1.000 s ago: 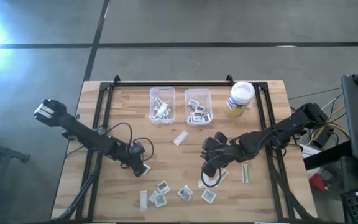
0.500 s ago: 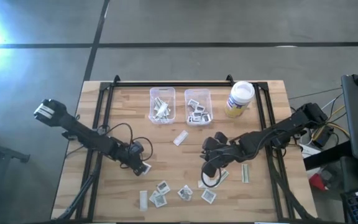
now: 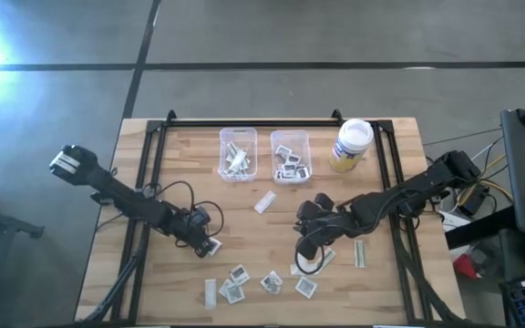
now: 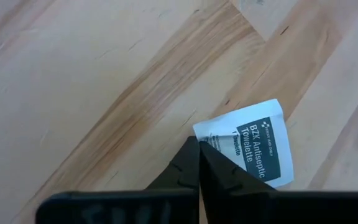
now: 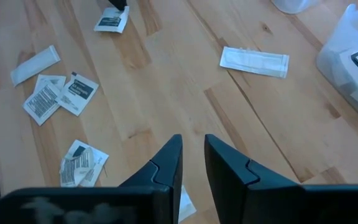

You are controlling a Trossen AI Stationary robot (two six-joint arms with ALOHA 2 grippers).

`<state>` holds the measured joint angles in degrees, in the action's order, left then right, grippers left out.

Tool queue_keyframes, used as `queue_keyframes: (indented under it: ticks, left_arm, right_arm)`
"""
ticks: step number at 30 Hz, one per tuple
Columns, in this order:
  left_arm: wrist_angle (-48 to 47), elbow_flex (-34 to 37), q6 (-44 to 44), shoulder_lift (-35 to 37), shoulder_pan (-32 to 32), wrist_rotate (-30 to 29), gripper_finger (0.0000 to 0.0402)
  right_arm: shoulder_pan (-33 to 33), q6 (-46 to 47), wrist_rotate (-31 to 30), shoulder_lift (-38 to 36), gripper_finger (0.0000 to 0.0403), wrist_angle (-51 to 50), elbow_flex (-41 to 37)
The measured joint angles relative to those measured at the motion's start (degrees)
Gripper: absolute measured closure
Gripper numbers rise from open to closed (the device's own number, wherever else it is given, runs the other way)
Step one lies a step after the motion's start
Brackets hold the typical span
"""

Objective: Pick & Place First Aid Supplies
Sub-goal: Put the gray towelette pack into the right transparent bin

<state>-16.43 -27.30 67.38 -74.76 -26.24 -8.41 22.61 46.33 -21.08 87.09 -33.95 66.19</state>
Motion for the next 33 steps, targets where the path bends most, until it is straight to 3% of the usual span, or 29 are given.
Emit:
queue_keyframes:
  ticks: [15,23,33]
  left_arm:
    - [2.8,-1.8,-3.2,2.0,0.0,-0.3,0.0401]
    - [2.9,-1.9,-4.4,4.5,0.0,-0.5,0.0401]
    - [3.7,-1.5,-2.6,4.5,-0.1,3.3,0.0398]
  right_arm:
    - [0.1,0.1,0.0,0.0,0.0319,0.0,0.0]
    - [1.2,0.0,0.0,0.0,0.0330,0.2,0.0]
    - [1.6,0.0,-0.1,0.0,0.0334,0.3,0.0]
